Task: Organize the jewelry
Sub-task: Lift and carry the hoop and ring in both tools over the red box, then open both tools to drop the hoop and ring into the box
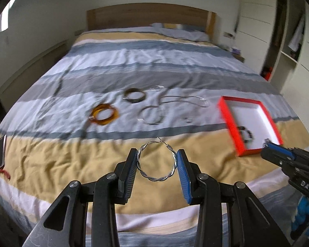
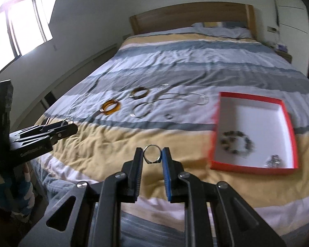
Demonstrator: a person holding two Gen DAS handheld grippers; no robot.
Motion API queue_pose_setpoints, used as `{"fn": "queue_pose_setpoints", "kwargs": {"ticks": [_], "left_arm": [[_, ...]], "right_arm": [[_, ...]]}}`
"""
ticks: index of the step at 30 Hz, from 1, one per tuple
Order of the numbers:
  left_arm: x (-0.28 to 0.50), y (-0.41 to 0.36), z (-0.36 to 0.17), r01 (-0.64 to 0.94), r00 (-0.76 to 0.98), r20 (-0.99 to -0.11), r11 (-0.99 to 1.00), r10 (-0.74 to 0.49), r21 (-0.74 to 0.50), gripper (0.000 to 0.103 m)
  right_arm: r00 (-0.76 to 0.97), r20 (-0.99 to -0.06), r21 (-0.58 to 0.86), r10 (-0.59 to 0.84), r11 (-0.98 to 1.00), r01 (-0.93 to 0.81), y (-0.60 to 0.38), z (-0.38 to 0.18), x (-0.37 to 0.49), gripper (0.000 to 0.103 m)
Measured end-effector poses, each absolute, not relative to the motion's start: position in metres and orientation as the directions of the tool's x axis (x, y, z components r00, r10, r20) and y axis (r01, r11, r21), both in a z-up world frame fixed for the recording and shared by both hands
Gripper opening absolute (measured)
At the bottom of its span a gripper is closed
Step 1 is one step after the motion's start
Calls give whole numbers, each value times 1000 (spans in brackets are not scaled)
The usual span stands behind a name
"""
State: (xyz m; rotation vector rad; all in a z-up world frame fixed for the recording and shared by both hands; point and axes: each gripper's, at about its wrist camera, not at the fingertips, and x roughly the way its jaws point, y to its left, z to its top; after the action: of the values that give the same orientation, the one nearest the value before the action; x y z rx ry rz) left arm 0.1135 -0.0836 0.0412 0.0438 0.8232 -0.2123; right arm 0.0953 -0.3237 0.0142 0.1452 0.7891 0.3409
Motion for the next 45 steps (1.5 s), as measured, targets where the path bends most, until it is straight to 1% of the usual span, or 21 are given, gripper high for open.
{"fn": "queue_pose_setpoints", "kwargs": {"ticks": [6, 16, 21, 28, 33, 37, 45], "left_arm": [[131, -152, 38, 309, 626, -743, 950, -236, -41, 38], [192, -252, 18, 444, 556, -763, 894, -331, -64, 38], [221, -295, -7, 486, 512, -785, 871, -349, -70, 38], [253, -348, -41, 527, 467, -815, 848, -343, -55, 38], [274, -368, -62, 524, 443, -834, 850, -328, -56, 38], [277, -368, -82, 522, 424, -849, 851, -315, -56, 38], [277, -372, -91, 526, 447, -846, 850, -291, -14, 39]], "right_arm": [[685, -670, 252, 286, 956, -153, -388, 10, 106, 17], [684, -714, 165, 149, 985, -42, -478, -1, 161, 17], [655, -747, 138, 115, 990, -17, -496, -23, 188, 17], [601, -796, 101, 75, 995, 9, -511, -61, 215, 17], [568, -820, 83, 70, 997, -3, -515, -79, 235, 17], [541, -839, 48, 53, 999, -23, -511, -92, 240, 18], [537, -844, -48, -4, 997, -68, -505, -95, 235, 19]]}}
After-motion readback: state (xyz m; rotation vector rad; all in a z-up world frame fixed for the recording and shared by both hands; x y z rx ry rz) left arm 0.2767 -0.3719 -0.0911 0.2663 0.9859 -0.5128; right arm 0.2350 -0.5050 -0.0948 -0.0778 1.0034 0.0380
